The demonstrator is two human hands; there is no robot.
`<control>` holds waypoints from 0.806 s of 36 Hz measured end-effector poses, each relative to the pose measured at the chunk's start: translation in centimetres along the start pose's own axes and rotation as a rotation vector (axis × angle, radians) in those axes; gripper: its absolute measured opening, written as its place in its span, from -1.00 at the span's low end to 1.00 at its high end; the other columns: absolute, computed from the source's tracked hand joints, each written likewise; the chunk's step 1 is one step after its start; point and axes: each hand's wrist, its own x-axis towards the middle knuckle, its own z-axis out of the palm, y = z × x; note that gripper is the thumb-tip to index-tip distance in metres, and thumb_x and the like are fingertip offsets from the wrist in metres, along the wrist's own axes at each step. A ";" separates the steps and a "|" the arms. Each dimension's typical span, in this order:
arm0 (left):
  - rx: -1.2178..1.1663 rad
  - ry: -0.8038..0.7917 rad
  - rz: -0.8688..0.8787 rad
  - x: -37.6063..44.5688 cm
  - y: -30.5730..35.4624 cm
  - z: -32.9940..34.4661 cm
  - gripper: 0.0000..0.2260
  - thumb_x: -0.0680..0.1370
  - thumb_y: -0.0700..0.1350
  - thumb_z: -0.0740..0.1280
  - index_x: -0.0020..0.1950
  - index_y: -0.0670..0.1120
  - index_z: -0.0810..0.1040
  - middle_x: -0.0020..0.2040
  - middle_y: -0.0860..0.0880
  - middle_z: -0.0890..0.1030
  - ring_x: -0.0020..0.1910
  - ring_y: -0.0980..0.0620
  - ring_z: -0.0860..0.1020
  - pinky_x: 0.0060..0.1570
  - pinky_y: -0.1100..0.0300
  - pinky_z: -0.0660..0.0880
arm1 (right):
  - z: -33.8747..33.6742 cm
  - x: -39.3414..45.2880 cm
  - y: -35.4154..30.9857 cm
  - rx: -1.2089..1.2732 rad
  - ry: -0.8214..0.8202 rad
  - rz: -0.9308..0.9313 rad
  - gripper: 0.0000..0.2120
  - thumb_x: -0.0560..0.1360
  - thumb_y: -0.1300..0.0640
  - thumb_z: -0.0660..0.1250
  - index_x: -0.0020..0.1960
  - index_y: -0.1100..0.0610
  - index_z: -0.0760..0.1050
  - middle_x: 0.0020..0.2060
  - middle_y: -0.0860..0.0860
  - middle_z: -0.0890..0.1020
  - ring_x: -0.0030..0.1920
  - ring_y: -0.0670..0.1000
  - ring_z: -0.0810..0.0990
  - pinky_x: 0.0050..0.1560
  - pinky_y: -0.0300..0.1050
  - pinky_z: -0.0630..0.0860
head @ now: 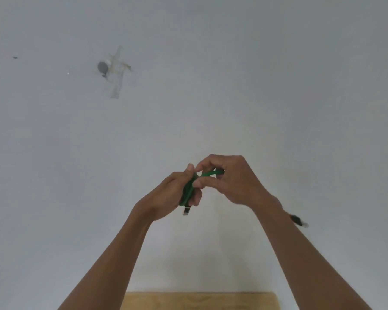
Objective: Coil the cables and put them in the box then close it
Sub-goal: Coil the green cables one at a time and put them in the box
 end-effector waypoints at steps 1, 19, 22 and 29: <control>-0.085 -0.029 -0.040 -0.3 0.1 0.4 -0.44 0.69 0.20 -0.05 -0.11 -0.19 0.51 -0.31 -0.12 0.53 -0.32 -0.03 0.43 -0.08 0.04 0.46 | -0.3 0.5 0.1 0.073 -0.005 0.002 -0.79 0.30 0.00 0.59 -0.11 -0.06 0.65 -0.28 -0.10 0.69 -0.28 -0.06 0.61 -0.18 -0.02 0.56; -0.554 -0.252 -0.038 -1.5 0.2 2.7 -0.67 0.65 0.05 0.17 -0.08 -0.17 0.54 -0.42 -0.08 0.45 -0.42 -0.01 0.38 -0.21 0.08 0.51 | 3.2 -0.8 3.7 0.809 0.037 0.214 -0.63 0.31 -0.11 0.57 -0.11 0.18 0.69 -0.37 0.06 0.67 -0.23 0.16 0.51 -0.11 0.09 0.42; -0.535 -0.119 0.104 -0.8 0.3 2.8 -0.71 0.66 -0.03 0.18 -0.07 -0.18 0.57 -0.38 -0.10 0.48 -0.33 -0.08 0.42 -0.14 0.05 0.51 | 5.4 -2.8 3.8 0.859 0.075 0.248 -0.71 0.51 -0.02 0.39 -0.05 0.23 0.64 -0.45 0.00 0.61 -0.32 0.10 0.43 -0.19 0.04 0.40; -0.535 0.087 0.255 1.3 1.3 2.2 -0.77 0.62 -0.06 0.19 -0.01 -0.21 0.51 -0.34 -0.07 0.51 -0.33 0.01 0.49 -0.03 0.11 0.57 | 8.4 -5.1 2.5 0.706 0.078 0.412 -0.66 0.64 0.07 0.26 -0.24 0.20 0.55 -0.48 0.01 0.43 -0.44 -0.01 0.27 -0.42 -0.15 0.24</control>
